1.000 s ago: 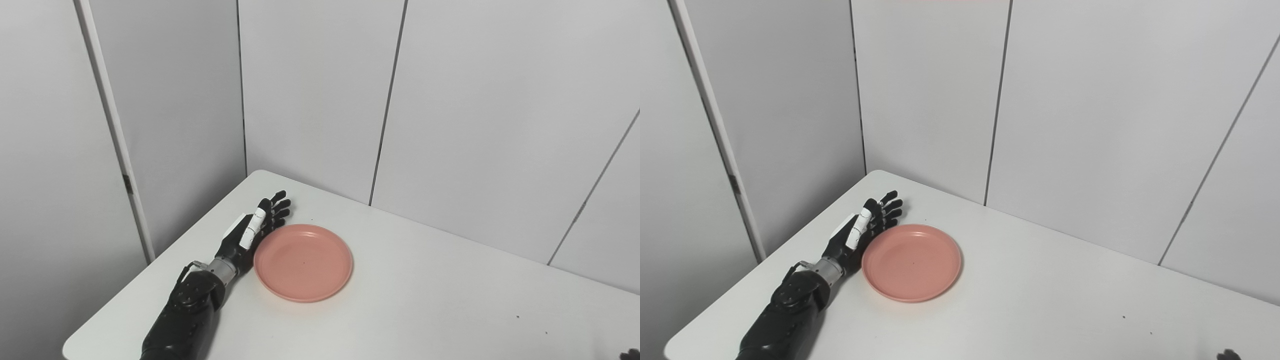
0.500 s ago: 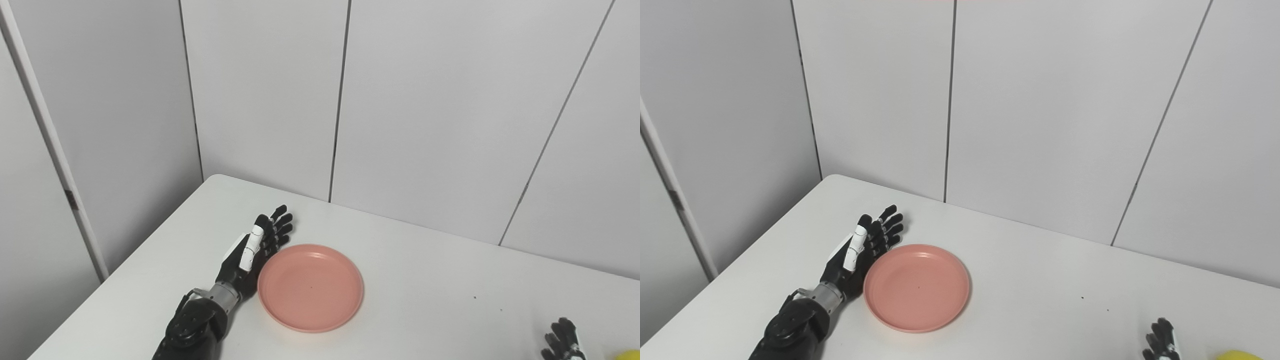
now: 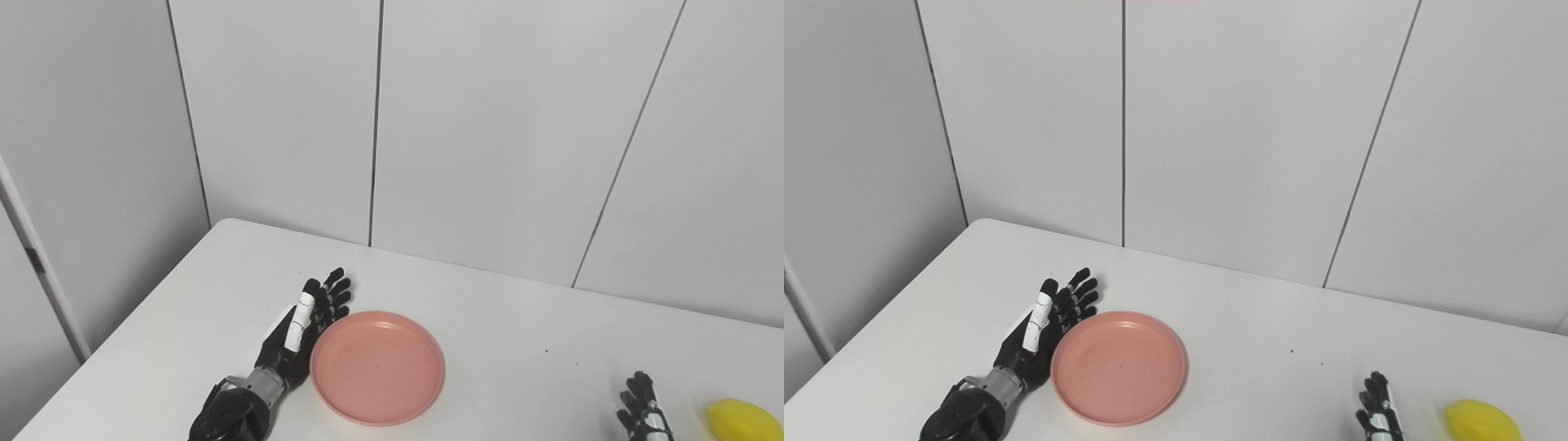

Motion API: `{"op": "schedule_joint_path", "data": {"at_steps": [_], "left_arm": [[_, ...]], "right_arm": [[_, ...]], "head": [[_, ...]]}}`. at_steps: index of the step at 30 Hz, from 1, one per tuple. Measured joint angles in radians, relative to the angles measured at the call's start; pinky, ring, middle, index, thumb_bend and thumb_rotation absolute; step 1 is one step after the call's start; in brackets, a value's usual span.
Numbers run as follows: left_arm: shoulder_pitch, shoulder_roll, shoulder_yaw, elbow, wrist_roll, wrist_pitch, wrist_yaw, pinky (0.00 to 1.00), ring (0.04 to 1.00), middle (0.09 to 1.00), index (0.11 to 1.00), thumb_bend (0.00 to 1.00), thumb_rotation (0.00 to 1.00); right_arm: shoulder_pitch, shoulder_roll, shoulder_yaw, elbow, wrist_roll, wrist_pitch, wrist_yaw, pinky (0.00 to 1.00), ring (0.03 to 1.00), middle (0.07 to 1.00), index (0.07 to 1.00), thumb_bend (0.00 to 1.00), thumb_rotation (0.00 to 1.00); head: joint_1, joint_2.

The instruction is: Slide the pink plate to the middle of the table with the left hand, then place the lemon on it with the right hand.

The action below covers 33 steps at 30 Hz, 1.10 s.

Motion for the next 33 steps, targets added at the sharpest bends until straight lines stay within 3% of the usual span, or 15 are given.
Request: {"op": "schedule_joint_path", "data": {"at_steps": [8,13,19,24,30,33], "left_arm": [[0.003,-0.003,-0.026,-0.011,0.000,0.007,-0.002,1.00,0.995,0.981,0.982,0.83,1.00],[0.010,-0.003,-0.040,-0.022,0.000,0.007,-0.017,1.00,0.997,0.982,0.985,0.82,1.00],[0.014,-0.003,-0.063,-0.027,0.003,0.006,-0.039,1.00,0.999,0.994,1.000,0.80,1.00],[0.014,-0.013,-0.068,-0.026,0.005,0.006,-0.041,1.00,0.996,0.987,0.990,0.79,1.00],[0.015,-0.036,-0.068,-0.024,0.009,0.003,-0.044,1.00,0.990,0.991,0.987,0.79,1.00],[0.014,-0.042,-0.068,-0.017,0.009,-0.007,-0.053,1.00,0.999,0.999,0.994,0.80,1.00]], "right_arm": [[-0.017,0.008,0.000,0.019,0.001,-0.037,-0.001,1.00,1.000,1.000,1.000,0.53,1.00],[-0.018,0.014,0.001,0.019,0.000,-0.036,-0.005,0.99,0.993,1.000,1.000,0.56,0.96],[-0.022,0.034,0.006,0.021,-0.011,-0.037,-0.023,0.99,0.984,0.994,1.000,0.50,0.94],[-0.038,0.054,0.014,0.034,-0.040,-0.041,-0.032,0.98,0.970,0.979,0.998,0.54,0.92],[-0.048,0.068,0.035,0.046,-0.110,-0.055,-0.066,0.97,0.964,0.968,0.991,0.55,0.96],[-0.054,0.072,0.041,0.054,-0.137,-0.055,-0.086,0.97,0.963,0.963,0.984,0.57,0.96]], "head": [[-0.035,0.023],[-0.107,0.049],[-0.175,0.048],[-0.256,0.048],[-0.327,0.048],[-0.359,0.066]]}}
